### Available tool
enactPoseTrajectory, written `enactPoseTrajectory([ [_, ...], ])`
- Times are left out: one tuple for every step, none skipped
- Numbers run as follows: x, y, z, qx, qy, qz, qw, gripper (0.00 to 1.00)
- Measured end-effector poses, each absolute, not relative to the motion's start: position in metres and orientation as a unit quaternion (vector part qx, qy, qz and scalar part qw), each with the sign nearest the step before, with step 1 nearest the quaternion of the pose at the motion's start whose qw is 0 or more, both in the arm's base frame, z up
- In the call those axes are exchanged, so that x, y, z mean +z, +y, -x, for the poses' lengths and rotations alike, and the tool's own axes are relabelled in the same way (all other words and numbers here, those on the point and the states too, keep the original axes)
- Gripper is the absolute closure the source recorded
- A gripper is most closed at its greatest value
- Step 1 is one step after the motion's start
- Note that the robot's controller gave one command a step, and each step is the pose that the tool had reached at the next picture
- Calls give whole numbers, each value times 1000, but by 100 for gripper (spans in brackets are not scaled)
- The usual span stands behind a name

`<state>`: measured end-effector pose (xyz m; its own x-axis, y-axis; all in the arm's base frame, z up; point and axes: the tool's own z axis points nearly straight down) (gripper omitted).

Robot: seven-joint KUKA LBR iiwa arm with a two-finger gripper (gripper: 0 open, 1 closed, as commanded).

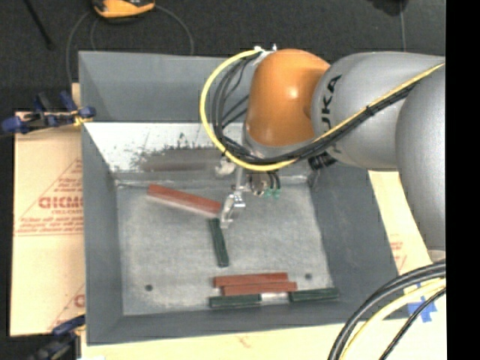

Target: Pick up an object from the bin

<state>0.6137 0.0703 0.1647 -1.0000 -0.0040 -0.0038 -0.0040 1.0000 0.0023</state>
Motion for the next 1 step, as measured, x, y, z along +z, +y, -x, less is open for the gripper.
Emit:
enactPoseTrajectory([
  [117,97,-638,1,999,-49,5,0],
])
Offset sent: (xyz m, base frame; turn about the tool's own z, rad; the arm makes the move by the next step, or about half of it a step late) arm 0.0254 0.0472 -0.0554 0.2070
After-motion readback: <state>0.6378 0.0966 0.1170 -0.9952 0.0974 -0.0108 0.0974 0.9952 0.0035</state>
